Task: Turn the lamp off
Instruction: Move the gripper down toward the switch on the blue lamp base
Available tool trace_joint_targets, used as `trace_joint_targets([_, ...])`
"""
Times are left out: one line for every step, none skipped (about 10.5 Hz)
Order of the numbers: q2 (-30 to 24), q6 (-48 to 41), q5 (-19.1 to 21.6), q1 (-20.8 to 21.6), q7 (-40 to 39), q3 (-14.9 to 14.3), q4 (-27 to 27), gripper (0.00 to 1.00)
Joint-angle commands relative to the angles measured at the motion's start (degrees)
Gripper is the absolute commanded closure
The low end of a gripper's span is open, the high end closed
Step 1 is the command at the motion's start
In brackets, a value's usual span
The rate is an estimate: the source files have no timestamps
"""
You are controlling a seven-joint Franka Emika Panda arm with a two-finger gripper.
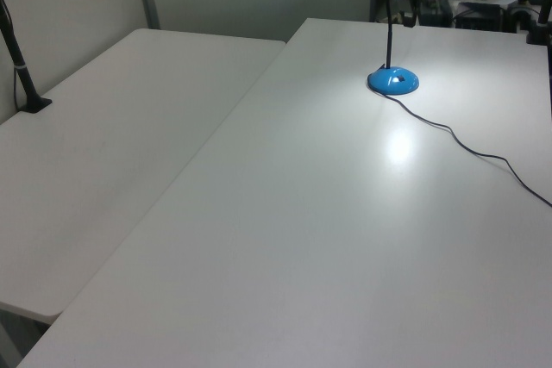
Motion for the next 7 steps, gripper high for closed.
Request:
trace_joint_targets([-0.61, 13.6, 0.06, -3.24, 0.41, -0.45, -11.89, 1.0])
trace_joint_targets([-0.35, 18.43, 0.06, -4.9, 2.07, -0.63, -15.15, 1.0])
trace_joint_targets([0.87, 23.01, 0.06, -6.14, 3.74, -0.71, -17.8, 1.0])
trace_joint_targets([2.54, 27.4, -0.03, -7.46, 6.46, -0.8, -19.3, 1.0])
trace_joint_targets([4.64, 31.54, -0.03, -8.51, 10.05, -0.8, -19.58, 1.0])
trace_joint_targets([6.93, 34.54, -0.03, -9.48, 13.05, -1.06, -19.41, 1.0])
trace_joint_targets([8.26, 37.7, -0.03, -9.84, 14.82, -2.02, -19.58, 1.0])
